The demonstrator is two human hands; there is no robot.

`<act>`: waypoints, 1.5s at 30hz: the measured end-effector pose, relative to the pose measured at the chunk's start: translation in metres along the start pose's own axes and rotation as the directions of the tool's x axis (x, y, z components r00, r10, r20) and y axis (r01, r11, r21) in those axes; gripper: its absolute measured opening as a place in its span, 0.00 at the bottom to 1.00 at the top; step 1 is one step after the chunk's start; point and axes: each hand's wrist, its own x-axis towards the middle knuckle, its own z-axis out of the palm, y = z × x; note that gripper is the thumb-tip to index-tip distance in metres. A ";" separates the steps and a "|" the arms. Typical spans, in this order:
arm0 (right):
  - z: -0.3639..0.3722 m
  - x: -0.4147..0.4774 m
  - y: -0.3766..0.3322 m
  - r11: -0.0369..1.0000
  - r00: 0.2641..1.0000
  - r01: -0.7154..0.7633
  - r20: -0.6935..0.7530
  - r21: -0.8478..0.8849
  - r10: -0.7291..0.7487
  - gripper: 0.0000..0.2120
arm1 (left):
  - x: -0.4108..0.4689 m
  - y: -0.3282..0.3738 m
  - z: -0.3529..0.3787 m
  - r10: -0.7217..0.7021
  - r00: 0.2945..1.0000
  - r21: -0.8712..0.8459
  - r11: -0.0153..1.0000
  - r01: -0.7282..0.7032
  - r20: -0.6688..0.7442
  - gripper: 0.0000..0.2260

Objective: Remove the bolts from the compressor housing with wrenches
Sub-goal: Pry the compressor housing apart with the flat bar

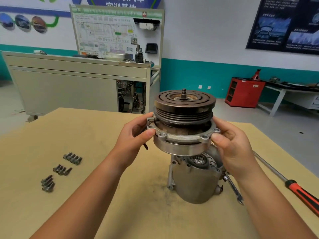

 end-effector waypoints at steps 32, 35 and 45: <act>0.127 -0.029 0.138 0.892 0.878 -0.429 0.167 -0.146 0.449 0.28 | -0.088 -0.074 -0.176 -0.353 0.919 0.392 0.881 0.264 0.175 0.41; 0.125 -0.027 0.137 0.881 0.868 -0.454 0.155 -0.134 0.471 0.26 | -0.082 -0.076 -0.176 -0.368 0.904 0.428 0.868 0.250 0.219 0.43; 0.127 -0.023 0.129 0.852 0.845 -0.511 0.113 -0.116 0.522 0.19 | -0.057 -0.067 -0.180 -0.420 0.850 0.647 0.752 0.129 0.318 0.39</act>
